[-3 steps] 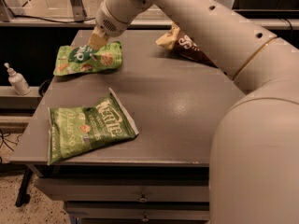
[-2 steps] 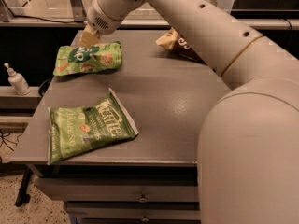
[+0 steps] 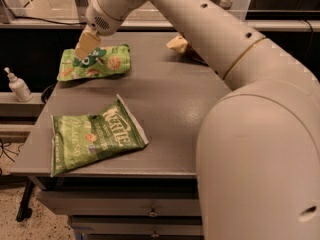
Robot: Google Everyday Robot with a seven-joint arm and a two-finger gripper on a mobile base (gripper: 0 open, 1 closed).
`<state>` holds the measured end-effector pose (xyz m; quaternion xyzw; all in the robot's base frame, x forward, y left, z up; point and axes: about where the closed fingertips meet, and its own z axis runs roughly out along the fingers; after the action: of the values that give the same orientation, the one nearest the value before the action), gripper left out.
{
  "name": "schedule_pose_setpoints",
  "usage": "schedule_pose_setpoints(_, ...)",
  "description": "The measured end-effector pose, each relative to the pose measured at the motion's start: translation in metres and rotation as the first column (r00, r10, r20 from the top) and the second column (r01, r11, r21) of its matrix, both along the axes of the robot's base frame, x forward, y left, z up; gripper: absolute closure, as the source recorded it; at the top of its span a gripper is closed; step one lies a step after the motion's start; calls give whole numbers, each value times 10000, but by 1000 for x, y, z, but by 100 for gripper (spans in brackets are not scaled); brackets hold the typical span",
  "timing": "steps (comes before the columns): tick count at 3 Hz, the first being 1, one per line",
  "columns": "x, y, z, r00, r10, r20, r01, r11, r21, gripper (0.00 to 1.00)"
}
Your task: Move green rice chip bag near brown chip bag
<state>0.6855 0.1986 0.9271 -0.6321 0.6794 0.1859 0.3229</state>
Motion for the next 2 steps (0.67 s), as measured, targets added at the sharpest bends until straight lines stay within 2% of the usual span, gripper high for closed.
schedule_pose_setpoints(1,4,-12,-13,10000,81,-57,-83,9995,-320,0)
schedule_pose_setpoints(2,12,-25,-30,9999,115,-103,-121,9982,-590,0)
